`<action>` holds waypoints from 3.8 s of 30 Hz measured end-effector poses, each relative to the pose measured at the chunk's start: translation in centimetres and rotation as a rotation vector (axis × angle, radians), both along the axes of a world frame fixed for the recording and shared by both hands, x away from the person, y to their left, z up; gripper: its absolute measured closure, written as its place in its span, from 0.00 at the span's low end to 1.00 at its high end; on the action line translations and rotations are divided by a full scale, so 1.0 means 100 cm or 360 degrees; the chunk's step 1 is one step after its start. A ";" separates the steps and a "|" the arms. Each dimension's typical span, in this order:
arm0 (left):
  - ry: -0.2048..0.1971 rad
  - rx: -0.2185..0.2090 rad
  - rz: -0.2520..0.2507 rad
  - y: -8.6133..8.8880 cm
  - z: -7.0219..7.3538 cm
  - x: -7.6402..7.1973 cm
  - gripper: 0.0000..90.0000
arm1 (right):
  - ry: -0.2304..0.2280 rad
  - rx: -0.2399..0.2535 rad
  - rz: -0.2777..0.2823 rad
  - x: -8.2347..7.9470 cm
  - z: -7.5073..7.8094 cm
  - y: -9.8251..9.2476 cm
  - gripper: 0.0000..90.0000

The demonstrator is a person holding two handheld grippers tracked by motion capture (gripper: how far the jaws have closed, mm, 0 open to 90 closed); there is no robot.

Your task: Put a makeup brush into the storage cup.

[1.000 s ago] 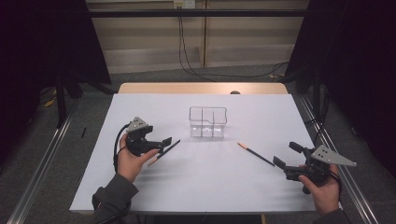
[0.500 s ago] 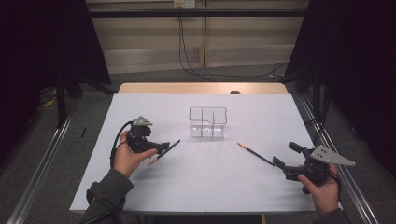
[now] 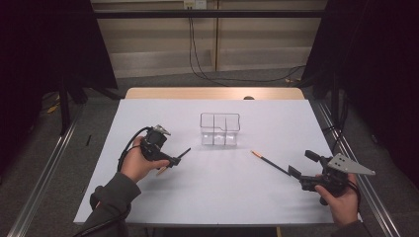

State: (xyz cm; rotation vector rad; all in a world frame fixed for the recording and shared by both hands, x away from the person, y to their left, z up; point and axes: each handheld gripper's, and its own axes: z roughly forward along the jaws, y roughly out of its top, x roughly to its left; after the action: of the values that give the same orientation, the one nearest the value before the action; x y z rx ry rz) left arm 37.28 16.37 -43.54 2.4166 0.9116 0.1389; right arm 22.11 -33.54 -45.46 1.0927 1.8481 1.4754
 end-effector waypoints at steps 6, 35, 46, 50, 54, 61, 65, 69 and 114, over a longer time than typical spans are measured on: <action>0.0051 0.0094 -0.0028 -0.003 0.001 0.002 0.13 | 0.0002 0.0000 -0.0001 -0.001 0.001 0.000 0.10; 0.0318 0.0356 -0.0092 -0.005 -0.009 0.001 0.60 | 0.0001 -0.0015 0.0008 0.000 0.000 0.001 0.11; 0.0307 0.0519 -0.0116 -0.013 -0.008 0.001 0.82 | 0.0006 -0.0025 0.0014 0.000 0.000 0.001 0.11; 0.0340 0.0509 -0.0124 -0.014 -0.007 0.002 0.89 | 0.0007 -0.0029 0.0015 0.000 0.000 0.001 0.11; 0.0347 0.0529 -0.0142 -0.015 -0.007 0.003 0.93 | 0.0005 -0.0030 0.0013 0.000 0.000 0.001 0.11; 0.0354 0.0536 -0.0148 -0.015 -0.007 0.004 0.93 | 0.0007 -0.0034 0.0017 0.001 0.000 0.002 0.11; 0.0355 0.0529 -0.0153 -0.015 -0.007 0.004 0.93 | 0.0008 -0.0033 0.0017 0.001 0.000 0.002 0.11; 0.0376 0.0482 -0.0131 -0.013 -0.006 0.004 0.93 | 0.0008 -0.0037 0.0019 0.001 0.000 0.002 0.11; 0.0393 0.0346 -0.0443 -0.048 0.026 -0.019 0.93 | 0.0215 -0.0274 0.0325 0.036 0.011 0.029 0.12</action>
State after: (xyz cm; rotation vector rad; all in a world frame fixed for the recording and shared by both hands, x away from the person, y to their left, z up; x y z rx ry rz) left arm 35.39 11.61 -40.93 2.7807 0.6803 -0.1763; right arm 25.69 -30.67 -44.37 0.9651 2.1921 1.3482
